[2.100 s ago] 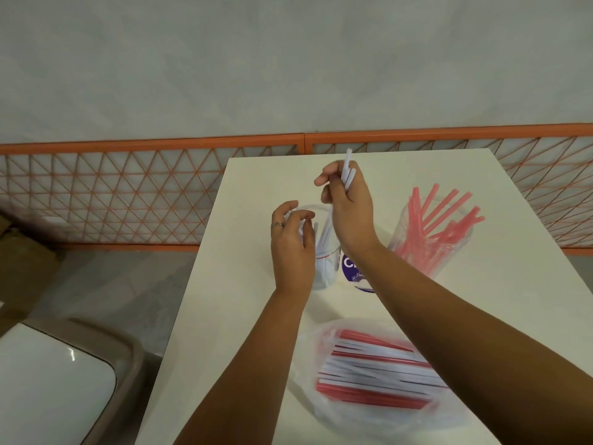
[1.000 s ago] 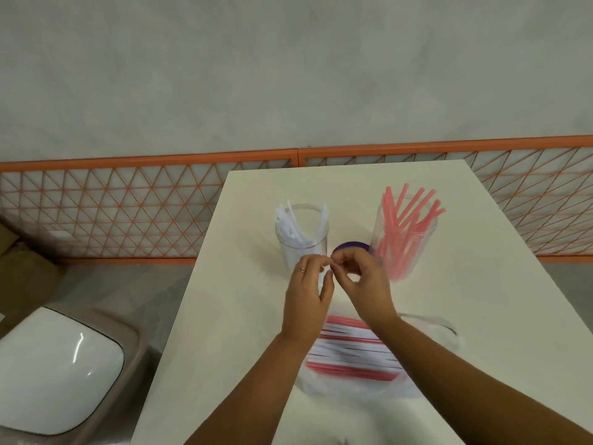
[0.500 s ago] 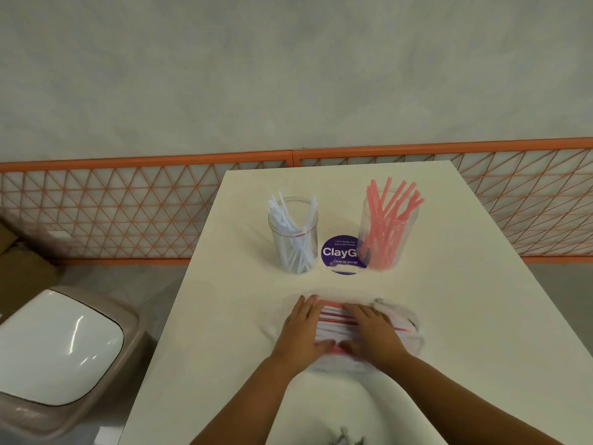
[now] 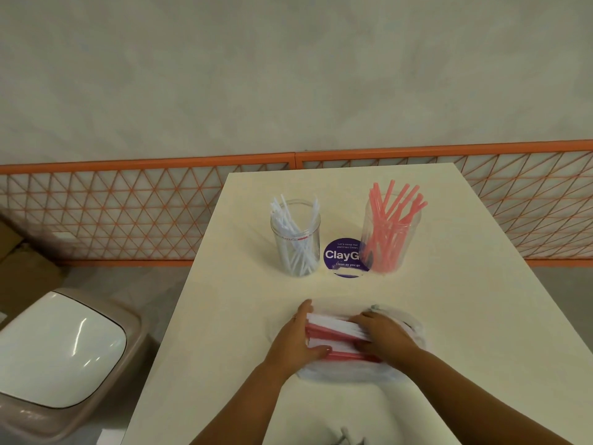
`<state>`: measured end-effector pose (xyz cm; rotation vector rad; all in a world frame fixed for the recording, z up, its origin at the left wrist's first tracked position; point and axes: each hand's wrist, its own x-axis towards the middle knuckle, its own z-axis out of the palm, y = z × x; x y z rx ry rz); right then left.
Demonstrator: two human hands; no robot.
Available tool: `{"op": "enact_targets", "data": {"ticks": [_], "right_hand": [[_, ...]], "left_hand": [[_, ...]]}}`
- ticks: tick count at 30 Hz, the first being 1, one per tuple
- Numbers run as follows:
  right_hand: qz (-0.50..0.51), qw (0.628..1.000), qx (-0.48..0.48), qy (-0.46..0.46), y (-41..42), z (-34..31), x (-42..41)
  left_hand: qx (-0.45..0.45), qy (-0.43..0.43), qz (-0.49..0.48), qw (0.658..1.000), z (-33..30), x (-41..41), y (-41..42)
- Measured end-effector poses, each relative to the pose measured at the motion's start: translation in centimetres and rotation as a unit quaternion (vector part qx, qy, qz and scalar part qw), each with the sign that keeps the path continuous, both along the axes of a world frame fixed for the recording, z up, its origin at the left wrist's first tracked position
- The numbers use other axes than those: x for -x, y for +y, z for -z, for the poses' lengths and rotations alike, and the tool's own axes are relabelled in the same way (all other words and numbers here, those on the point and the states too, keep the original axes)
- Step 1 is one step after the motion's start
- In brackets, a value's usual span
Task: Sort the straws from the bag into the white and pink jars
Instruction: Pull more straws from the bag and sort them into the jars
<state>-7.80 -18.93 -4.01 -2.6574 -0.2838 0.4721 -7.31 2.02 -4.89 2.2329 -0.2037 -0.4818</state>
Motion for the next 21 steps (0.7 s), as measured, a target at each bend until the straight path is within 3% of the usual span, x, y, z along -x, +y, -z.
{"op": "enact_targets", "data": {"ticks": [14,18,21], "right_hand": [[0.013,0.999,-0.031,-0.002,-0.4,-2.5,-0.8],[0.044,0.994,-0.102,-0.01,-0.6,-3.7,-1.0],[0.117,0.969,-0.22,0.006,-0.4,-5.2,-1.0]], "left_hand": [[0.02,-0.012,0.01,1.0,-1.2,0.0,0.0],[0.009,-0.011,-0.011,1.0,-1.8,-0.2,-0.2],[0.011,-0.049,-0.049,0.998,-2.8,-0.4,-1.0]]}}
